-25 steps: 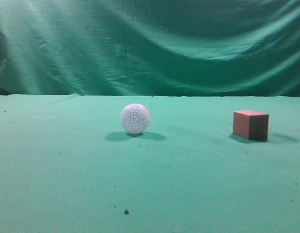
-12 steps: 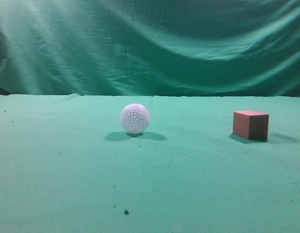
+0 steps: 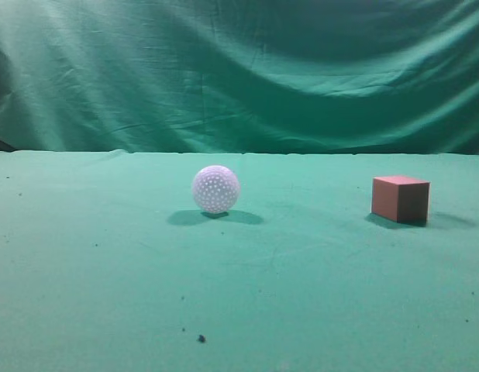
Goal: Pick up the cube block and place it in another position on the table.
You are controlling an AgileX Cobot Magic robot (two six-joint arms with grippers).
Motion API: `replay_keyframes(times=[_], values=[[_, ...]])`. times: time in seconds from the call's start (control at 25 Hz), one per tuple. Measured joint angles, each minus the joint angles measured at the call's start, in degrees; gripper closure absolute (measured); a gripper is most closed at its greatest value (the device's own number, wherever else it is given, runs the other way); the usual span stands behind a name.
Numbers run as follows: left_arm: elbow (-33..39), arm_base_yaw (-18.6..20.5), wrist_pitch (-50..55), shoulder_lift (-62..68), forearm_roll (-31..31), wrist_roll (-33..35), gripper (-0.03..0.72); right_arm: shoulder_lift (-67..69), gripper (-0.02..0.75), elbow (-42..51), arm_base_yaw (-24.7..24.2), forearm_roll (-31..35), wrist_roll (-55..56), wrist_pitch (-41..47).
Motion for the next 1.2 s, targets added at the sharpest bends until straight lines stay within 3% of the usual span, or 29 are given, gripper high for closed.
replay_keyframes(times=[0.16,0.52,0.64,0.84,0.92,1.16,1.2], values=[[0.0,0.0,0.0,0.0,0.0,0.0,0.426,11.2,0.738,-6.9,6.3,-3.5,2.7,7.3],[0.0,0.0,0.0,0.0,0.0,0.0,0.426,30.3,0.738,-17.0,21.7,-16.3,13.2,9.0],[0.0,0.0,0.0,0.0,0.0,0.0,0.426,35.8,0.575,-18.3,23.9,-16.5,13.6,6.8],[0.0,0.0,0.0,0.0,0.0,0.0,0.426,44.4,0.182,-18.9,25.0,-16.5,13.6,1.3],[0.0,0.0,0.0,0.0,0.0,0.0,0.426,48.1,0.097,-19.5,25.0,-16.5,13.7,-1.1],[0.0,0.0,0.0,0.0,0.0,0.0,0.426,57.5,0.092,-22.8,25.0,-16.5,13.7,-5.5],[0.0,0.0,0.0,0.0,0.0,0.0,0.426,58.9,0.149,-23.5,25.0,-16.5,13.7,-5.6]])
